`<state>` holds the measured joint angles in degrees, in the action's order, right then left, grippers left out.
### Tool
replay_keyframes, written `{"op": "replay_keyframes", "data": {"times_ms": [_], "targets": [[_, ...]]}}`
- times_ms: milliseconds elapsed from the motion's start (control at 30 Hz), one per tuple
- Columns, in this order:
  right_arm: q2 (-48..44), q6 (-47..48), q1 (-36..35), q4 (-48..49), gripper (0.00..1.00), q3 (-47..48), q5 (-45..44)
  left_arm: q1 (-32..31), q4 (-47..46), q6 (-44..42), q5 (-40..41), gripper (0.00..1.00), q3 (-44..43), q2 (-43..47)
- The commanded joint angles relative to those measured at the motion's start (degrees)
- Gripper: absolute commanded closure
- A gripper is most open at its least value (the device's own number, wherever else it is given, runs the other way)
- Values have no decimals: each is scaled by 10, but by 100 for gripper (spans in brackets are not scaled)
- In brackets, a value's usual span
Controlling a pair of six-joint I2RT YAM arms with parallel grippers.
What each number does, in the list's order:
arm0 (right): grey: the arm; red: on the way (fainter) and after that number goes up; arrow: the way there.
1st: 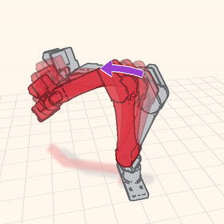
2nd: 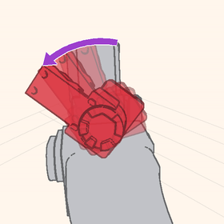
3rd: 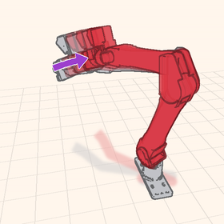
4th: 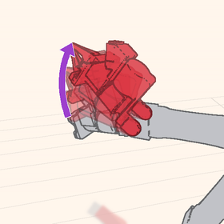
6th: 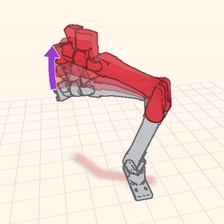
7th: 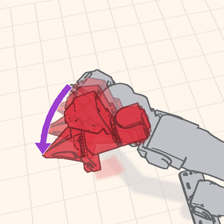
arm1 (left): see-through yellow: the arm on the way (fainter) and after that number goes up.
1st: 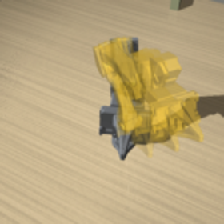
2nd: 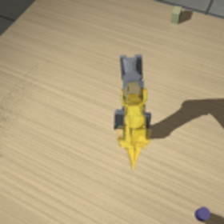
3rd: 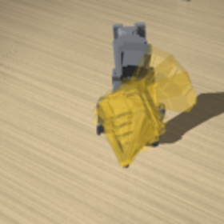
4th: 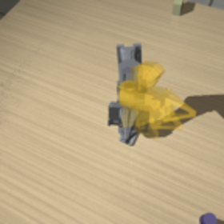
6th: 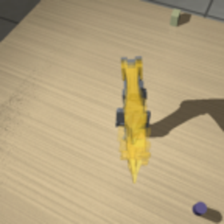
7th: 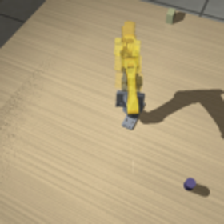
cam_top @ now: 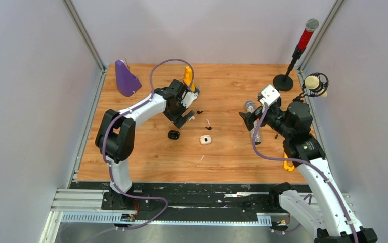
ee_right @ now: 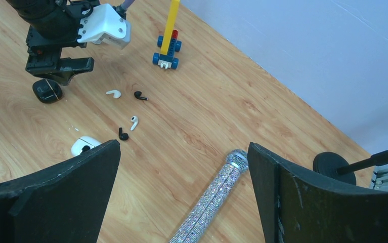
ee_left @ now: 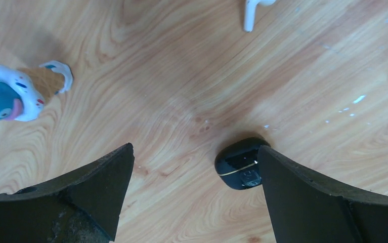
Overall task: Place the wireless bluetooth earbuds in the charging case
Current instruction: Place the earbud at the center of the board, then pick up the charging case at the center of the board.
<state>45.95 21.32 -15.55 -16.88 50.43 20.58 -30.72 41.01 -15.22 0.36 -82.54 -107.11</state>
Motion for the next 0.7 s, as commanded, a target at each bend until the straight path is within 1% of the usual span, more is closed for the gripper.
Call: {"op": "replay_keyframes", "data": {"times_ms": [0, 100, 200, 433, 667], "targets": [[-14, -5, 2, 18, 0, -1, 10, 0, -5, 27, 15, 0, 3, -19], [-18, -7, 2, 17, 0, 0, 12, 0, -2, 27, 17, 0, 0, -30], [-20, -6, 2, 17, 0, -1, 13, 2, 5, 23, 10, 0, 3, -23], [-19, -5, 3, 17, 0, -1, 19, 3, 37, 7, -29, 0, 17, -13], [-19, -6, 2, 16, 0, -1, 18, 4, 50, 4, -23, 0, 45, -9]]}}
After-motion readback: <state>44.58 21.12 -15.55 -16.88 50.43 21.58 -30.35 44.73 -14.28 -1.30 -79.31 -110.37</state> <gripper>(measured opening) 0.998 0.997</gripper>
